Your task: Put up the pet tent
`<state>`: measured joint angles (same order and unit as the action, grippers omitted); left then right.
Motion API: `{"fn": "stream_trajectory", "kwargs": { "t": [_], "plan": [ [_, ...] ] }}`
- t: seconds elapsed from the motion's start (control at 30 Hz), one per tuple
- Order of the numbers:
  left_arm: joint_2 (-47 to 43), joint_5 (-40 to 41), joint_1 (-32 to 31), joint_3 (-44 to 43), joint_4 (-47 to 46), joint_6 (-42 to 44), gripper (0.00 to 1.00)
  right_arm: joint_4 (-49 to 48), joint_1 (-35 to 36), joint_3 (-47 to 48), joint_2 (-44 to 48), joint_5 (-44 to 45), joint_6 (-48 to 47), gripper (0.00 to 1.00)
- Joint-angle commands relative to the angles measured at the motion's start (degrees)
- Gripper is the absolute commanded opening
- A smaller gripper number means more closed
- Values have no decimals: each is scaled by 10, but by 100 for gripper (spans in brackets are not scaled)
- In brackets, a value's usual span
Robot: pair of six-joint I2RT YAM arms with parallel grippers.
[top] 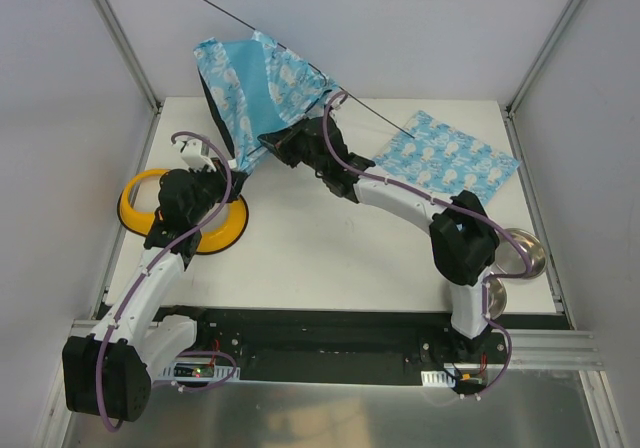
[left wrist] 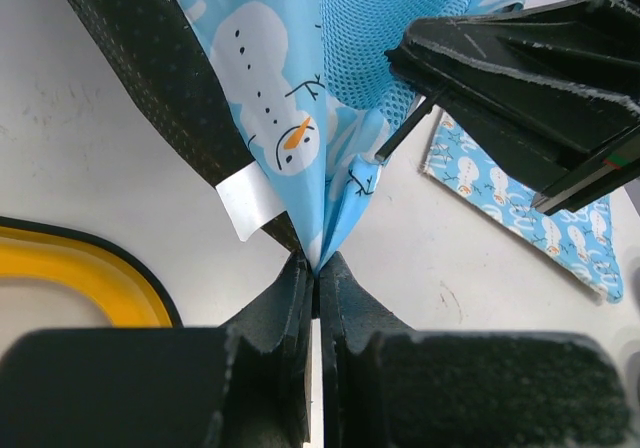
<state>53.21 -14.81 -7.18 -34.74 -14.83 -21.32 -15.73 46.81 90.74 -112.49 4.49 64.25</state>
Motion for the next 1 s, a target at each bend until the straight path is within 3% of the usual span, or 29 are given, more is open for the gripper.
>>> {"fn": "stream_trajectory", "kwargs": {
  "t": [0.0, 0.2, 0.73, 0.97],
  "plan": [
    [-15, 31, 7, 0, 57, 16, 0, 17, -80, 4, 24, 206, 25, 0],
    [-19, 34, 7, -1, 56, 16, 0, 77, -78, 25, 18, 235, 20, 0],
    [-20, 19, 7, 3, 47, 15, 0, 94, -78, 57, -15, 242, 47, 0],
    [-28, 20, 7, 3, 49, 15, 0, 155, -76, 81, -19, 265, 38, 0]
  ]
}}
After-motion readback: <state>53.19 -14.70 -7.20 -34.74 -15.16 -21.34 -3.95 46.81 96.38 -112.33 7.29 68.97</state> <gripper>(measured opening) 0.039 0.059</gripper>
